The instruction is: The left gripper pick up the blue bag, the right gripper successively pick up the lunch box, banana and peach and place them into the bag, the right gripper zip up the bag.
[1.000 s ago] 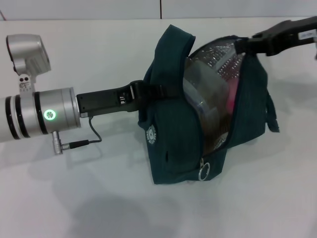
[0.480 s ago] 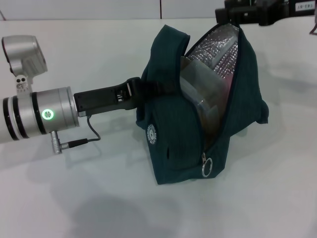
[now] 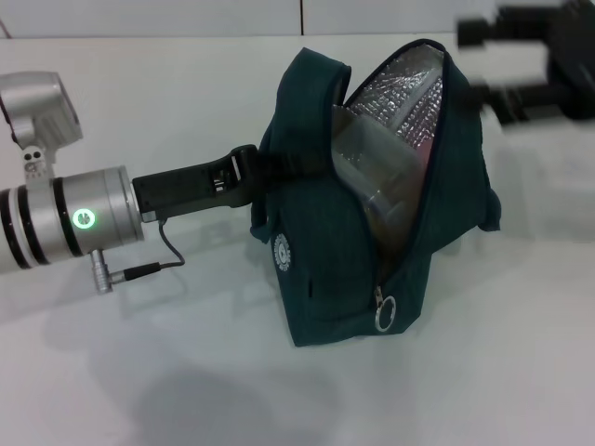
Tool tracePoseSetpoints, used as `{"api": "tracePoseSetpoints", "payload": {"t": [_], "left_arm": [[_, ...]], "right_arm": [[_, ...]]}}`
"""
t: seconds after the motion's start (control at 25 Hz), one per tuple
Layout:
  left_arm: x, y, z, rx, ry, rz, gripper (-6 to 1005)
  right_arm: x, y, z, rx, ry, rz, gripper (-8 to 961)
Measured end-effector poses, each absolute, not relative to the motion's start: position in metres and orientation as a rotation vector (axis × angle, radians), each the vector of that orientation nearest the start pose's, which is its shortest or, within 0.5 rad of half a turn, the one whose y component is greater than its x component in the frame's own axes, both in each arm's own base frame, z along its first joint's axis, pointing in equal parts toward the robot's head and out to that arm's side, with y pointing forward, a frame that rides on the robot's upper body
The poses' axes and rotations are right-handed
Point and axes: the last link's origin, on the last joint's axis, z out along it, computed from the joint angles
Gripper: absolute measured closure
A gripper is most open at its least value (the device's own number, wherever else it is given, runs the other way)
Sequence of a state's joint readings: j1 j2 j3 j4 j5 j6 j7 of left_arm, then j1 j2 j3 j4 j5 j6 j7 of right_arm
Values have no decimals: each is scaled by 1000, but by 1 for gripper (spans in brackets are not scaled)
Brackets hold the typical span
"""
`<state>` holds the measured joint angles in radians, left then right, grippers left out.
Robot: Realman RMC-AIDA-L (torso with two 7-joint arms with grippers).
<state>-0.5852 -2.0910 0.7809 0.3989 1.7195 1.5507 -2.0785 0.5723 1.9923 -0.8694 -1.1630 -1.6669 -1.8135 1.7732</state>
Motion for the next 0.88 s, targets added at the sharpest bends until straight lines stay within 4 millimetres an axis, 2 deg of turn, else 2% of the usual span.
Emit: {"api": "tracePoseSetpoints", "payload": {"t": [0.2, 0.28, 0.4, 0.56, 0.68, 0.88], "left_arm": [[-233, 324, -36, -2391, -1847, -1205, 944], [-233, 324, -36, -2392, -1847, -1204, 944], [-233, 324, -37, -2393, -1847, -1202, 944], [-234, 324, -36, -2391, -1848, -1204, 943], [-234, 324, -36, -2392, -1847, -1204, 943], [-232, 325, -36, -2390, -1843, -1215, 943]], "right_arm": [[172, 296, 87, -2980, -10, 932, 188], [188, 283, 79, -3009, -15, 934, 156], [208, 272, 64, -3042, 20, 933, 161], [230, 263, 39, -3110, 96, 860, 168], [244, 265, 17, -3117, 173, 796, 173], [254, 275, -11, -3049, 248, 789, 182]]}}
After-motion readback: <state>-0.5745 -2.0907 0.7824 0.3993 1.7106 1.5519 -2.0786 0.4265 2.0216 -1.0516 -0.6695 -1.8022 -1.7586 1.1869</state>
